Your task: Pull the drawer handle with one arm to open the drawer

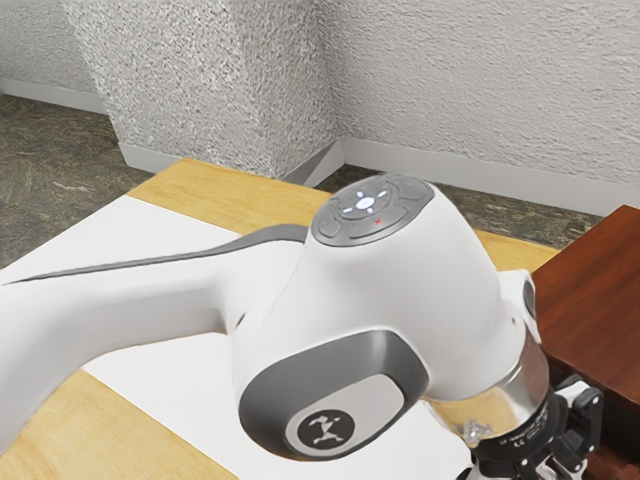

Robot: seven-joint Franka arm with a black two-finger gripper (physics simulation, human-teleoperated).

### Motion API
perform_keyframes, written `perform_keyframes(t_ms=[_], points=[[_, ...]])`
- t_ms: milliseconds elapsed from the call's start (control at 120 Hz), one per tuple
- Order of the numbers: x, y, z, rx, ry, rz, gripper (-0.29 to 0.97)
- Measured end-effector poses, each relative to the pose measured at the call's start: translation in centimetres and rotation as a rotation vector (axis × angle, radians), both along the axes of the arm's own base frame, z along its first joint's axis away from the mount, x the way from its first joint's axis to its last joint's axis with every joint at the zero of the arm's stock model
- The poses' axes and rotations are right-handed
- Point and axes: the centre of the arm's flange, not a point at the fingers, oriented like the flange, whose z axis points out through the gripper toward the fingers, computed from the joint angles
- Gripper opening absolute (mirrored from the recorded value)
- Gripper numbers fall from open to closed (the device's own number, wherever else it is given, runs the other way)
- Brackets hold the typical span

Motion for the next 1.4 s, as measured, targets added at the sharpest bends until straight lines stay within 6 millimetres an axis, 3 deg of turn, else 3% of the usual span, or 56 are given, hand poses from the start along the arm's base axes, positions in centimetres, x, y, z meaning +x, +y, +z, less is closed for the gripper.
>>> perform_keyframes(t_ms=[150, 358, 733, 1400], points=[[-0.9, -0.5, -0.2, -0.001, 0.003, -0.021, 0.1], [-0.8, 0.9, -0.2, -0.01, 0.002, -0.016, 0.1], [-2.4, 2.1, 0.0, -0.024, 0.001, -0.041, 0.1], [-4.0, 3.0, -0.1, -0.033, -0.019, -0.073, 0.1]])
